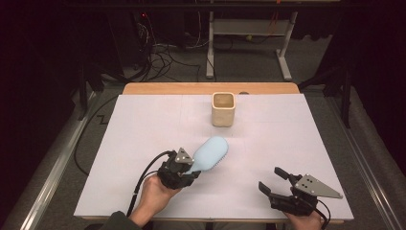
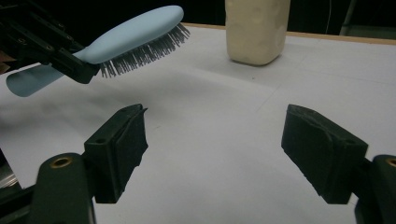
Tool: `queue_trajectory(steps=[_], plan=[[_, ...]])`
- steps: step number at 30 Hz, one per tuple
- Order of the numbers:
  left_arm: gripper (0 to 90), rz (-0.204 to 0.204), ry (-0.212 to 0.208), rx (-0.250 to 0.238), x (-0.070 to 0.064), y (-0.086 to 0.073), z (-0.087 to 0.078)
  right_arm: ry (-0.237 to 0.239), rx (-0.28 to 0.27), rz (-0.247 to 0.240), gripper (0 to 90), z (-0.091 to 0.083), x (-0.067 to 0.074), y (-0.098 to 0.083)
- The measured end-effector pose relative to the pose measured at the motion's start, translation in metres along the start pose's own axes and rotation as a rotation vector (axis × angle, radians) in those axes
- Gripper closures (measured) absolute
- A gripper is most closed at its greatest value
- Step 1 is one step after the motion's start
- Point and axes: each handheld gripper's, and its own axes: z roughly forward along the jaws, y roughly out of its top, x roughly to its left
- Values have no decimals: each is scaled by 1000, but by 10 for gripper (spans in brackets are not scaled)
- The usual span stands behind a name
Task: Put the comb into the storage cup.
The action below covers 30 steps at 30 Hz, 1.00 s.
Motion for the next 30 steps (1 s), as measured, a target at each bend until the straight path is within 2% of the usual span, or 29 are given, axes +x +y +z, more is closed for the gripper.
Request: queue_trajectory(steps=[30], plan=[[691, 46, -43, -21, -22, 17, 12, 109, 52, 47, 208, 29, 12, 5]])
